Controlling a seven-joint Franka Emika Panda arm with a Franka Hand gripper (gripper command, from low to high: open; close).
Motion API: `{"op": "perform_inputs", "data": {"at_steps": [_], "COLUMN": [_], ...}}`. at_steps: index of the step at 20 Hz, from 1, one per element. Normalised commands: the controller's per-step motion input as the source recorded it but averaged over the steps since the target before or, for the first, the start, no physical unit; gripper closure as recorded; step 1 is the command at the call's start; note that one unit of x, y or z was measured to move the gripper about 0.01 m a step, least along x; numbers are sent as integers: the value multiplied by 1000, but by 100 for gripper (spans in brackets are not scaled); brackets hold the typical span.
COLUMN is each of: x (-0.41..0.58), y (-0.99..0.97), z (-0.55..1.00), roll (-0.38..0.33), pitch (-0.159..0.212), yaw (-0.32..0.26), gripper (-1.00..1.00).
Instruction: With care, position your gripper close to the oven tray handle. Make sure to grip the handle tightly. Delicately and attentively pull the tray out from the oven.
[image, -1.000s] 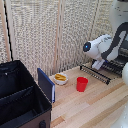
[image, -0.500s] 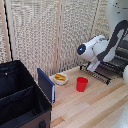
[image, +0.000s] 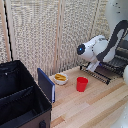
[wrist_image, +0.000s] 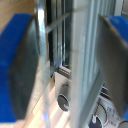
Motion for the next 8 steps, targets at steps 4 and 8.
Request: {"op": "perform_inputs", "data": {"at_steps": [4, 8], "x": [58, 3], "y": [0, 4], "z": [500, 274], "roll": [81, 58], "pitch": [25, 22], "yaw": [-1, -26], "gripper": [-100, -100]}}
